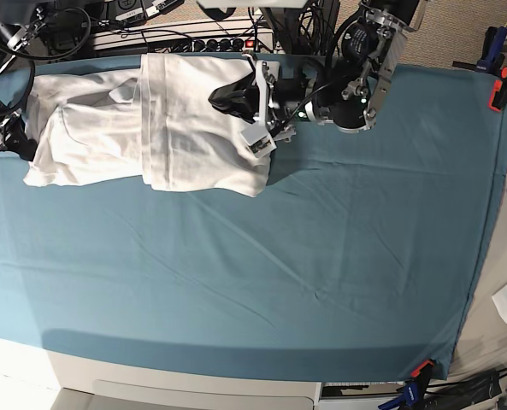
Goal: Fold the T-shirt properly
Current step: 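Grasp the other end of the strip with the right gripper, then fold the held end over onto the stack with the right gripper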
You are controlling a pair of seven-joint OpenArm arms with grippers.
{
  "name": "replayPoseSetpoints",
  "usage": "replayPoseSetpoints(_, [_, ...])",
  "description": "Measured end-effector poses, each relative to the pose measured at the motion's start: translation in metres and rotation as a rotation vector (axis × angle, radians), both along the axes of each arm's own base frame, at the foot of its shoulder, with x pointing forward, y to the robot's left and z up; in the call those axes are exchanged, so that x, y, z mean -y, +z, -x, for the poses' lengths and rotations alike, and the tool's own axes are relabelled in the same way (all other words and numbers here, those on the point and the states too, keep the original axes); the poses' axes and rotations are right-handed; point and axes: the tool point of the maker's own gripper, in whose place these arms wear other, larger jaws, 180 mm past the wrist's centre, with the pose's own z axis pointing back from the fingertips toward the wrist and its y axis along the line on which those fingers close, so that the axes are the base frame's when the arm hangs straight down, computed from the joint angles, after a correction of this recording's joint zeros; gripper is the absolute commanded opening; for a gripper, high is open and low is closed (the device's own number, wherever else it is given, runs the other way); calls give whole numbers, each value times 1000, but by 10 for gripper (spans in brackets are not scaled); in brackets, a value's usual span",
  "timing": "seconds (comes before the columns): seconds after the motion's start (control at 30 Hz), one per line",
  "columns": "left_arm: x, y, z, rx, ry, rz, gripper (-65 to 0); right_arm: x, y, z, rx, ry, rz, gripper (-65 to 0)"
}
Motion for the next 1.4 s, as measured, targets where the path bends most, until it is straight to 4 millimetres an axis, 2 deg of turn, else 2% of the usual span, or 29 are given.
replayPoseSetpoints(0.07, [-1, 0, -1, 0, 5, 0, -580, -2, 12, -8, 83, -33, -61, -650])
replayPoseSetpoints(0.13, [-4, 0, -5, 2, 21, -2, -580, -5, 13, -10, 95, -30, -57, -650])
replayPoseSetpoints(0.33, [-28, 2, -28, 3, 117, 2, -580, -12, 15, 0, 79, 31, 20, -650])
replayPoseSetpoints(0.43, [-42, 0, -37, 4, 160, -12, -580, -26, 18, 3, 99, 80, 72, -650])
replayPoseSetpoints(0.6, [-56, -1, -47, 9, 206, -22, -580, -79, 23, 9, 153, 206, 162, -650])
replayPoseSetpoints(0.67, [-56, -1, -47, 10, 205, -22, -580, -105, 35, 10, 201, 265, 213, -650])
replayPoseSetpoints(0.77, [-56, -4, -43, 0, 201, -28, -580, -145, 65, 13, 301, 346, 307, -650])
replayPoseSetpoints(0.87, [-56, -5, -42, -3, 197, -33, -580, -185, 88, 26, 362, 418, 416, -650])
replayPoseSetpoints(1.03, [-57, -5, -43, 1, 198, -40, -580, -237, 103, 58, 361, 469, 540, -650])
replayPoseSetpoints(1.2, [-60, -7, -43, 3, 196, -51, -580, -274, 107, 69, 374, 450, 498, -650])
replayPoseSetpoints(1.33, [-68, -11, -43, 5, 192, -75, -580, -305, 84, 66, 307, 554, 508, -650])
replayPoseSetpoints(1.4, [-73, -14, -42, 6, 189, -93, -580, -314, 82, 57, 326, 558, 546, -650])
